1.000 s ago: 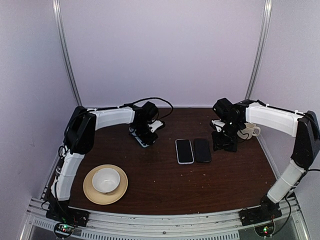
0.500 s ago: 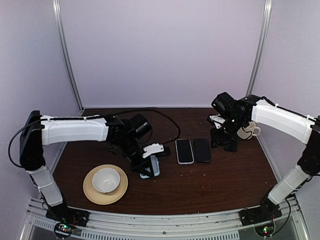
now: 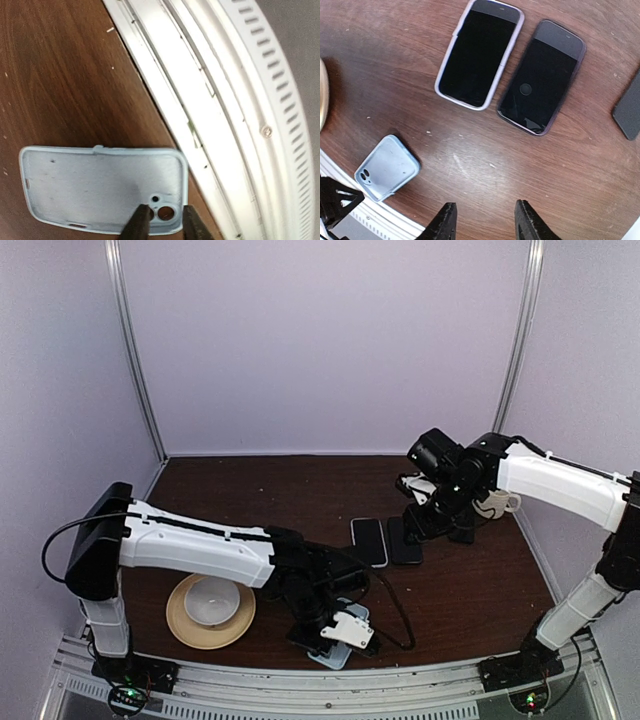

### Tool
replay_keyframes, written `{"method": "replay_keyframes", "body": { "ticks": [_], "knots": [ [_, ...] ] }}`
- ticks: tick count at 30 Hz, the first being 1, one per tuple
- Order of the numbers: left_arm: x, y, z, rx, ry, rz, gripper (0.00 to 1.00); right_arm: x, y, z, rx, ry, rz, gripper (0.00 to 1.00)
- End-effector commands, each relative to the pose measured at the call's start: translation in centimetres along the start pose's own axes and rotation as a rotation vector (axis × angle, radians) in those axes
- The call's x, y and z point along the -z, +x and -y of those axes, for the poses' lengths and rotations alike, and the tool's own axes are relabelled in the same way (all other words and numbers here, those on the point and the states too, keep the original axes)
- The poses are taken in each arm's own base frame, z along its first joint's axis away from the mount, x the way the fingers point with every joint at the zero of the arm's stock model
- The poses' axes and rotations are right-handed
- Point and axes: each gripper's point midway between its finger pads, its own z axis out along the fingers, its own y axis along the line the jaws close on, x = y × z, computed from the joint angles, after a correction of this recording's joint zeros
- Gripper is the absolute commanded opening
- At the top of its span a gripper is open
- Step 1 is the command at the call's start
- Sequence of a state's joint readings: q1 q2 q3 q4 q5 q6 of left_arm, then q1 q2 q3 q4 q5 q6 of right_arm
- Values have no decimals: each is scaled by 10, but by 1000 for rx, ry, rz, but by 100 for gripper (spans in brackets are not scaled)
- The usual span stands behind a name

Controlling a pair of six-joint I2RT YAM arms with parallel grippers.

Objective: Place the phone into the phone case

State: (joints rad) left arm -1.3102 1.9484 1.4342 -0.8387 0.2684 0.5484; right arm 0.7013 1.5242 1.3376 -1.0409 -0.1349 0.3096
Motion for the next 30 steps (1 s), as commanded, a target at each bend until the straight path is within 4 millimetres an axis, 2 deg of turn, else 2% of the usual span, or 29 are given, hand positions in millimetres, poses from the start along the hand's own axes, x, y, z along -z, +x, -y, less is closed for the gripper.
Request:
{"method": "replay_keyframes", "body": {
  "ticks": [1, 4, 6, 8, 11, 13, 15, 17, 20, 23, 30],
  "knots": [
    [23, 33, -40, -139, -231, -206, 40, -3, -6, -32, 75, -135, 28, 50],
    [49, 60, -43, -23, -297, -258, 55, -13, -4, -53, 148, -213, -6, 61],
    [72, 64, -35, 97, -276, -120, 61, -20, -4, -69, 217, -250, -23, 75],
    [106, 62, -39, 236, -316, 80, 71, -29, -4, -88, 317, -282, -44, 83],
    [160, 72, -56, 458, -435, 342, 87, -47, -2, -115, 499, -297, -70, 85],
    [194, 89, -70, 611, -525, 471, 96, -59, 0, -133, 637, -310, -91, 85],
    [220, 103, -75, 718, -573, 553, 98, -70, 11, -154, 812, -349, -104, 85],
    [236, 119, -81, 802, -616, 564, 98, -80, 28, -173, 984, -406, -109, 85],
    [247, 146, -90, 934, -649, 542, 97, -87, 50, -189, 1208, -470, -104, 86],
    [245, 168, -98, 1000, -662, 504, 98, -98, 60, -194, 1346, -483, -107, 84],
    [238, 184, -106, 1002, -682, 487, 98, -127, 68, -192, 1492, -435, -161, 73]
  ]
}}
